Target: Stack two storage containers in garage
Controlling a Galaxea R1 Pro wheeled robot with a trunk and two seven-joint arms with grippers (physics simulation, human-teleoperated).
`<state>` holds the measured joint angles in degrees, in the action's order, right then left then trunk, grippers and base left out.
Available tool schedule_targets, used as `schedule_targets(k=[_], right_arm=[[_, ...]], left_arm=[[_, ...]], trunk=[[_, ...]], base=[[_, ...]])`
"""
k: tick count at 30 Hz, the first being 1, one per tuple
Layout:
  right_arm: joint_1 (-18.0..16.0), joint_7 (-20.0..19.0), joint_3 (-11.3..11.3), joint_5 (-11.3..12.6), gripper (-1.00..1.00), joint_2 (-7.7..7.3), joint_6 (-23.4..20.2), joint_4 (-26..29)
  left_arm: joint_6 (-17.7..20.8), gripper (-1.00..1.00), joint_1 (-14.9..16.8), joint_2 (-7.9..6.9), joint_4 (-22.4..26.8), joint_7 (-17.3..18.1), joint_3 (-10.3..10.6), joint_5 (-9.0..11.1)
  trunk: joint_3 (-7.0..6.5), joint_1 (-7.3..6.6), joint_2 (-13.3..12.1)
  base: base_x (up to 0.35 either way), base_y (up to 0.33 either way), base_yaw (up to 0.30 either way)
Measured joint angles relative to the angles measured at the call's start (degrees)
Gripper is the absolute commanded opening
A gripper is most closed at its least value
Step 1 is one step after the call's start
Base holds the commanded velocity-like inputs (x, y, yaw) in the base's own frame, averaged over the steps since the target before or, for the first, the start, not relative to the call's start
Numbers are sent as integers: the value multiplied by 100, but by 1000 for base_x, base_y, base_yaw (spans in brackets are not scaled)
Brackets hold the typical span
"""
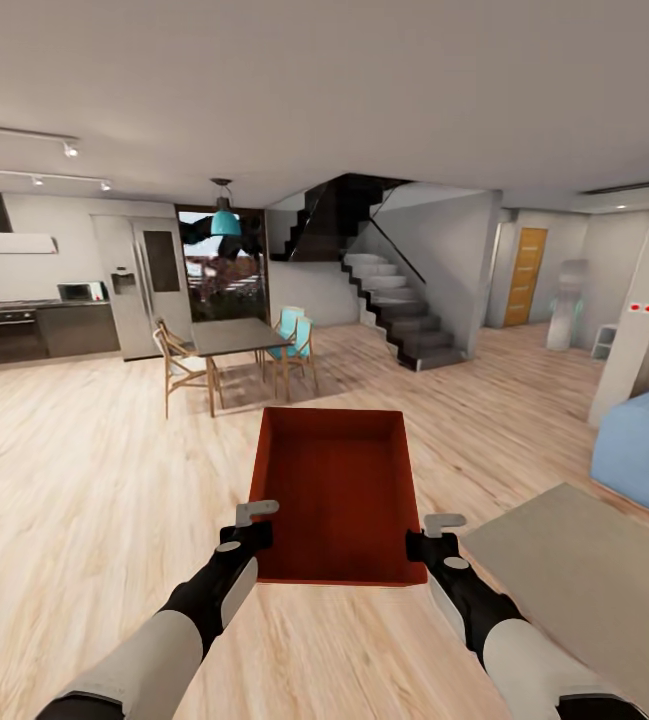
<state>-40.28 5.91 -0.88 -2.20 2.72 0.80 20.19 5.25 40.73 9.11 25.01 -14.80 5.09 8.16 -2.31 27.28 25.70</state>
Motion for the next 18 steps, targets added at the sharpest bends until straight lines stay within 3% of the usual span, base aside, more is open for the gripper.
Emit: schedule_targets(k=[18], right_arm=[[0,-17,13,-15,-100,-7,-7,8]], left_arm=[[1,-100,0,10,0,-3,-12,-12]], trunk=[[0,0,0]], base=[[322,0,0]])
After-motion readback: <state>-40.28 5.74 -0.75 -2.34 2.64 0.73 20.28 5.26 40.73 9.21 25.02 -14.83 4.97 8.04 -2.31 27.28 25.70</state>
